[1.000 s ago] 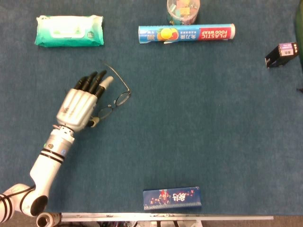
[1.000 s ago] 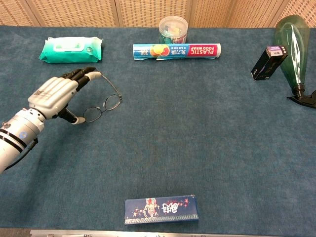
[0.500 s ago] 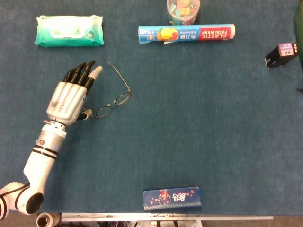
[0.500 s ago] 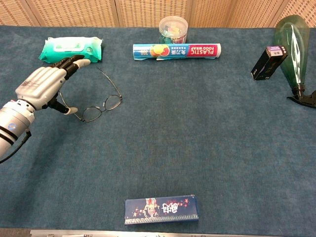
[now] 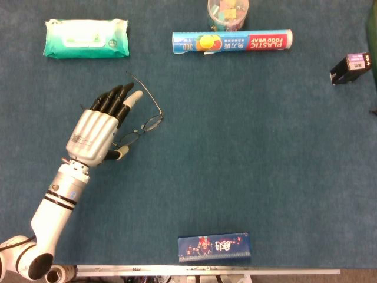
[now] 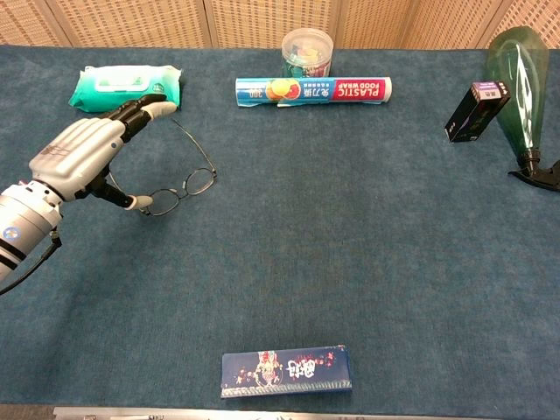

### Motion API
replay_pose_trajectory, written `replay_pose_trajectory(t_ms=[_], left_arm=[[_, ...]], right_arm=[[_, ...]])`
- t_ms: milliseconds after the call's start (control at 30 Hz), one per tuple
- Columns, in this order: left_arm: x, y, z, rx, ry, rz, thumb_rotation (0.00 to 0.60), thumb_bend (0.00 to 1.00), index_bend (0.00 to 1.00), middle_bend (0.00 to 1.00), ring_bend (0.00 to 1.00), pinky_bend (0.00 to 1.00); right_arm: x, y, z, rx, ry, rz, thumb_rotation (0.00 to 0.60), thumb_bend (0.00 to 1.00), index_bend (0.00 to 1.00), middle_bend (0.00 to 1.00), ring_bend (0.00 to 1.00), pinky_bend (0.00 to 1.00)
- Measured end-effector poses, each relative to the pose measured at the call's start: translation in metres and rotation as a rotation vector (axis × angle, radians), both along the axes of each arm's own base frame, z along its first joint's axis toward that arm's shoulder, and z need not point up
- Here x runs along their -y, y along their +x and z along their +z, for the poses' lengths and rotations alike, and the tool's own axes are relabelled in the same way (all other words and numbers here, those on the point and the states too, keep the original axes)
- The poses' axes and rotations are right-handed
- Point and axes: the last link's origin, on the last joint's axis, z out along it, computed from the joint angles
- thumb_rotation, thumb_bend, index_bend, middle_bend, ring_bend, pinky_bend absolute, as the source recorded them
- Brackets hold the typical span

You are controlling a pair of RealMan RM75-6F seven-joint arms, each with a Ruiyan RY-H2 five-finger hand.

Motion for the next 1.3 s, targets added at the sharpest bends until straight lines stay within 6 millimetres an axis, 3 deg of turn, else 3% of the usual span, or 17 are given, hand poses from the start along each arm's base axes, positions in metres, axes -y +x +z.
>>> replay_pose_trajectory(t_ms=[467, 1300], left_arm=[[-0.001, 0.004, -0.027, -0.021, -0.047, 0.005, 0.6, 0.0, 0.05, 0.0, 0.0, 0.12], [-0.016, -0.004, -0.043, -0.088, 0.0, 0.039, 0.6, 0.0, 0.05, 0.0, 0.0, 0.12]], right_arm=[[-0.001, -0.001, 0.001, 0.0, 0.001, -0.005, 0.6, 0.04, 0.15, 0.19, 0.21, 0.45], [-0.001, -0.002, 0.0, 0.004, 0.002, -0.003, 0.6, 0.04, 0.15, 0.19, 0.21, 0.45]])
